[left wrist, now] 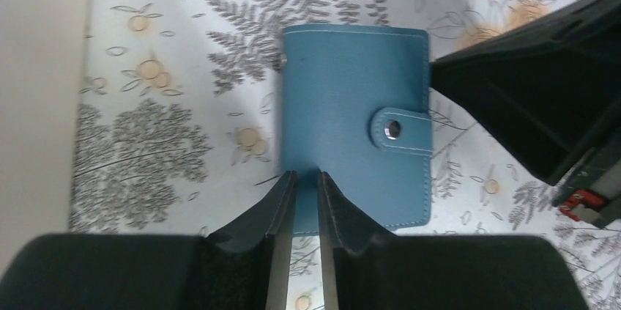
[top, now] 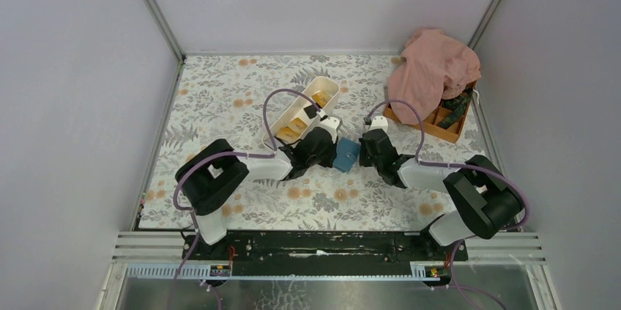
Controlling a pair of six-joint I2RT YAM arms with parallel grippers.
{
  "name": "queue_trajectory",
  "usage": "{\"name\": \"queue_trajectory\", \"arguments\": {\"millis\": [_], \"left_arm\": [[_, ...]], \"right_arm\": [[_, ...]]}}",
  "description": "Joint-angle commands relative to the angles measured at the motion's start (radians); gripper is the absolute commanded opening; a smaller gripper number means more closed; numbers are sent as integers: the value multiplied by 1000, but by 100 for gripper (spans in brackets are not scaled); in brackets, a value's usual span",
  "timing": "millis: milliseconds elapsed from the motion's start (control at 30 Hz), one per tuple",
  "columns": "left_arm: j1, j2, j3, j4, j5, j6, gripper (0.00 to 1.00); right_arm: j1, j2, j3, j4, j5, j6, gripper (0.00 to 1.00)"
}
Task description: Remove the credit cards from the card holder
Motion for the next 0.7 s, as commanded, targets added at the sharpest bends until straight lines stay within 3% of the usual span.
{"name": "queue_trajectory", "arguments": {"millis": [0, 200, 267, 333, 367, 433, 467, 533, 667], "left_arm": [[-25, 29, 35, 5, 94, -14, 24], [-42, 12, 38, -5, 63, -2, 24], [-42, 9, 42, -18, 29, 2, 24], [-41, 10, 55, -50, -16, 6, 26], [-40, 10, 59, -61, -27, 13, 34], [-38, 7, 60, -66, -37, 19, 79], [-36, 5, 59, -65, -35, 17, 88], [-33, 4, 58, -64, -24, 10, 97], [-8, -3, 37, -32, 26, -20, 97]], "right_arm": [[7, -47, -26, 112, 3, -4, 0], [7, -85, -45, 122, 43, -13, 2], [7, -115, -57, 120, 63, -27, 10], [7, -149, -75, 131, 75, -43, 25], [7, -165, -84, 140, 72, -51, 34], [7, -173, -89, 147, 56, -65, 46], [7, -170, -88, 147, 47, -67, 47], [10, -155, -81, 148, 30, -70, 47], [26, -129, -69, 161, 7, -93, 47]]}}
